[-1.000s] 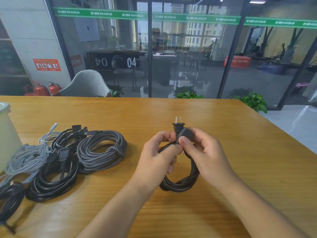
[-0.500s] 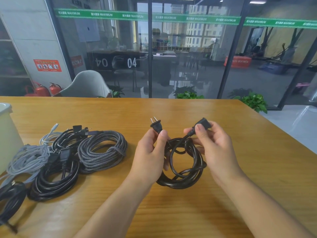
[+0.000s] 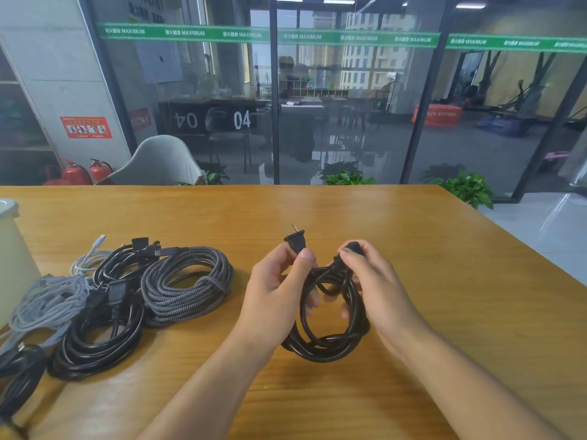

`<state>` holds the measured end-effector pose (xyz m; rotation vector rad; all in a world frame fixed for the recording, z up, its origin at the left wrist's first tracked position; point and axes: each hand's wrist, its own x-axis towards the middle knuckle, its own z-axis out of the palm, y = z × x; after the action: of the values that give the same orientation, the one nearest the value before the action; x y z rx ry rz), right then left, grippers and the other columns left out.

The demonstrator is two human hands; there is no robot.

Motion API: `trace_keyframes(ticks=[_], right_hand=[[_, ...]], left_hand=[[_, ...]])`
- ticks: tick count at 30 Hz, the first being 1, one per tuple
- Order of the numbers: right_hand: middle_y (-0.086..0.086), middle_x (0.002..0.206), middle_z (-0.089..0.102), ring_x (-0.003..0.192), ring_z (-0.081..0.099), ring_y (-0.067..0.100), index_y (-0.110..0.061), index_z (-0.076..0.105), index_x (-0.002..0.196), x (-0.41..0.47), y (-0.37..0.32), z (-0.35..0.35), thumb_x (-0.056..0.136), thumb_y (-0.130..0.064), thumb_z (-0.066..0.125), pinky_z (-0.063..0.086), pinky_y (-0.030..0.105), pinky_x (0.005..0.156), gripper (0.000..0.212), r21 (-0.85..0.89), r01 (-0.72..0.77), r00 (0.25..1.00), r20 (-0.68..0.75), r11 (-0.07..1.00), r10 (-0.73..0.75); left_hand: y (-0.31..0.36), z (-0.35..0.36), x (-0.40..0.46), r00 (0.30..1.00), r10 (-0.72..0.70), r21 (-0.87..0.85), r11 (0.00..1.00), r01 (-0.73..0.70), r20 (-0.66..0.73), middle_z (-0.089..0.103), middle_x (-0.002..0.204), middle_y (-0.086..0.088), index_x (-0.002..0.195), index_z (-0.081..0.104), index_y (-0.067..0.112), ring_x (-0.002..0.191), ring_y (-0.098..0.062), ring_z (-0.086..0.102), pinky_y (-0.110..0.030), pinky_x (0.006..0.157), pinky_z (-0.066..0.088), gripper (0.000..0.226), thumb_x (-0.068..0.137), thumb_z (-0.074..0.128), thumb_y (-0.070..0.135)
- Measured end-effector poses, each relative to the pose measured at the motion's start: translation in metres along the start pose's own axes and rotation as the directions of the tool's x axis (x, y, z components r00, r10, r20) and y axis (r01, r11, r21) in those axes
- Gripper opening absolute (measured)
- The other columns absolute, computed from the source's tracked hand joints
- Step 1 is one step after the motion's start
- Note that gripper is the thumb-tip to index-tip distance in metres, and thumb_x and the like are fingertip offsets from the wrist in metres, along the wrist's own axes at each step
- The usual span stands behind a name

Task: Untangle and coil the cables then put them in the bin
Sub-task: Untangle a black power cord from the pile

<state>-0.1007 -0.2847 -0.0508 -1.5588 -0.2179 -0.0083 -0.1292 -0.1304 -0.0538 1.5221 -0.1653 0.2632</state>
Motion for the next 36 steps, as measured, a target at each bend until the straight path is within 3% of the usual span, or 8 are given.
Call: trace_keyframes(ticks=[5, 10, 16, 21, 26, 29, 32, 36], right_hand=[[0.002, 0.087, 0.061, 0.075, 0.064, 0.019, -0.021, 0.055, 0.100, -0.003, 0.002, 0.003, 0.105, -0.025, 0.056, 0.047, 0.027, 0.051, 0.007, 0.113, 0.121, 0.968, -0.232, 0.986, -0.092], [0.001, 0.081, 0.060, 0.066, 0.059, 0.024, -0.023, 0.056, 0.101, -0.002, 0.004, 0.004, 0.105, -0.016, 0.053, 0.040, 0.031, 0.045, 0.009, 0.153, 0.150, 0.960, -0.258, 0.977, -0.106], [0.006, 0.082, 0.065, 0.062, 0.061, 0.025, -0.013, 0.052, 0.072, 0.010, -0.009, -0.023, 0.072, -0.018, 0.054, 0.046, 0.035, 0.060, 0.005, 0.075, 0.001, 0.998, 0.056, 0.997, -0.005], [0.003, 0.091, 0.073, 0.076, 0.066, 0.022, -0.007, 0.052, 0.077, 0.012, -0.010, -0.038, 0.072, -0.021, 0.056, 0.052, 0.040, 0.072, 0.016, -0.188, -0.027, 0.967, 0.243, 0.982, 0.073], [-0.013, 0.088, 0.073, 0.083, 0.066, 0.010, -0.039, 0.074, 0.102, 0.008, -0.006, -0.030, 0.074, -0.028, 0.050, 0.055, 0.040, 0.081, 0.038, -0.561, 0.165, 0.958, 0.288, 0.811, 0.004], [-0.004, 0.079, 0.070, 0.076, 0.063, 0.020, -0.037, 0.068, 0.093, 0.004, -0.002, -0.025, 0.080, -0.043, 0.053, 0.054, 0.050, 0.077, 0.021, -0.627, 0.225, 0.941, 0.337, 0.746, -0.001], [-0.005, 0.087, 0.073, 0.086, 0.069, 0.021, -0.040, 0.068, 0.105, 0.007, 0.001, -0.024, 0.088, -0.048, 0.061, 0.056, 0.054, 0.084, 0.020, -0.559, 0.203, 0.933, 0.359, 0.804, 0.013], [-0.013, 0.090, 0.074, 0.086, 0.070, 0.010, -0.045, 0.068, 0.118, 0.008, 0.004, -0.019, 0.101, -0.038, 0.062, 0.056, 0.042, 0.083, 0.019, -0.490, 0.201, 0.949, 0.312, 0.848, -0.044]], left_hand=[[-0.004, 0.009, -0.002, 1.000, -0.011, -0.020, 1.000, 0.012, 0.028, 0.068, 0.104, -0.007, 0.114, 0.069, 0.022, 0.071, -0.018, 0.064, -0.033, 0.057, 0.054, 0.021, 0.103, 0.056, 0.035], [-0.008, 0.004, -0.001, 0.997, -0.054, -0.055, 0.997, 0.058, 0.061, 0.066, 0.081, -0.008, 0.116, 0.068, 0.019, 0.058, -0.022, 0.054, -0.038, 0.063, 0.053, 0.033, 0.087, 0.081, 0.025], [-0.005, -0.010, 0.002, 0.988, -0.058, 0.041, 0.998, 0.053, 0.143, 0.060, 0.061, -0.012, 0.114, 0.068, 0.015, 0.054, -0.022, 0.053, -0.028, 0.059, 0.048, 0.018, 0.096, 0.072, 0.016], [-0.006, -0.022, 0.006, 0.983, -0.028, 0.343, 0.939, -0.037, 0.181, 0.065, 0.057, -0.005, 0.112, 0.069, 0.029, 0.052, -0.014, 0.056, -0.023, 0.057, 0.047, 0.012, 0.100, 0.067, 0.027], [-0.008, -0.019, 0.004, 0.980, -0.003, 0.538, 0.836, -0.108, 0.201, 0.066, 0.057, -0.002, 0.113, 0.071, 0.034, 0.044, -0.001, 0.051, -0.012, 0.050, 0.039, 0.014, 0.102, 0.063, 0.030], [-0.007, -0.016, 0.003, 0.982, 0.019, 0.538, 0.835, -0.119, 0.187, 0.067, 0.058, -0.001, 0.110, 0.072, 0.035, 0.045, -0.002, 0.054, -0.013, 0.050, 0.041, 0.013, 0.101, 0.065, 0.029], [-0.006, -0.015, 0.004, 0.994, 0.028, 0.442, 0.894, -0.071, 0.103, 0.069, 0.062, 0.004, 0.104, 0.074, 0.033, 0.049, -0.008, 0.061, -0.023, 0.053, 0.053, 0.011, 0.095, 0.074, 0.028], [-0.006, -0.016, 0.007, 0.999, 0.036, 0.334, 0.942, -0.022, -0.034, 0.075, 0.092, 0.010, 0.104, 0.072, 0.031, 0.060, -0.013, 0.070, -0.033, 0.062, 0.062, 0.023, 0.085, 0.084, 0.033]])
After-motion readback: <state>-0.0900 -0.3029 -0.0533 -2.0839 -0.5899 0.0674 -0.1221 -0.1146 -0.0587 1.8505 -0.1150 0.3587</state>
